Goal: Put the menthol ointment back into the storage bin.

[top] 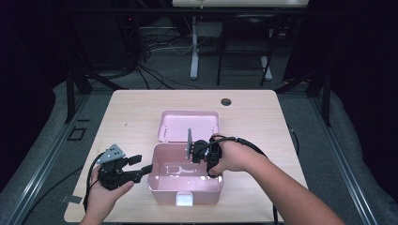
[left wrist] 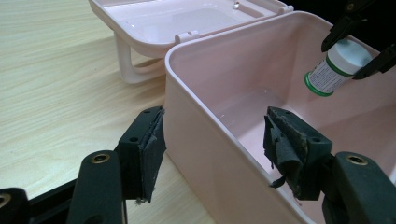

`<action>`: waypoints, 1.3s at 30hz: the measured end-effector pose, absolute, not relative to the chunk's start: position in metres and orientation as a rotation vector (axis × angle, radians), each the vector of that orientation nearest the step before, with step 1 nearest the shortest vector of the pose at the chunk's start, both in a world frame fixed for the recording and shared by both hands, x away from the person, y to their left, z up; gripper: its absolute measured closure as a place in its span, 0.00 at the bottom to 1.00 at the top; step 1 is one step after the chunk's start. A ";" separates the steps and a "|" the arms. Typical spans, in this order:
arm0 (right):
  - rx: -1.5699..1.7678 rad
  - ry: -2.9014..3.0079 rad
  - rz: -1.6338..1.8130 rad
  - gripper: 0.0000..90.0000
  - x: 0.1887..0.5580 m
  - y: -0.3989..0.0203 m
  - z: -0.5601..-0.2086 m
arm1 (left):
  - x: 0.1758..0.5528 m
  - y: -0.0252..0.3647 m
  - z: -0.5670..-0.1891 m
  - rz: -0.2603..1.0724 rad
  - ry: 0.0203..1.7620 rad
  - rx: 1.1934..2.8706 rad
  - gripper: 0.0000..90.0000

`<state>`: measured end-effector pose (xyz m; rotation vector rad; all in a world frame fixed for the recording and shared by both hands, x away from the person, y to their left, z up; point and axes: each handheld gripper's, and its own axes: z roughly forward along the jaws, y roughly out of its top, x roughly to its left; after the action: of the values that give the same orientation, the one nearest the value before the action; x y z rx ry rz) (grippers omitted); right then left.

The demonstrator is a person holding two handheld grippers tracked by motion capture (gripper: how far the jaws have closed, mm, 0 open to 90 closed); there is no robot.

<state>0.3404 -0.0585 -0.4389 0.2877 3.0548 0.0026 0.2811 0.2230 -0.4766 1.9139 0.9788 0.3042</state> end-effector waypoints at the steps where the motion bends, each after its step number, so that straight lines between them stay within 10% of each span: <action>1: 0.285 3.057 0.003 0.56 0.341 -0.058 -0.440 | 0.281 0.223 -0.477 0.305 0.979 1.914 0.43; 39: 0.276 3.090 -0.142 0.55 0.349 -0.049 -0.482 | 0.282 0.225 -0.478 0.300 0.988 1.910 0.43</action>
<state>0.3491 -0.0494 -0.4822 0.2765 3.0901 -0.1420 0.2825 0.2245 -0.4783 1.9103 0.9884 0.3001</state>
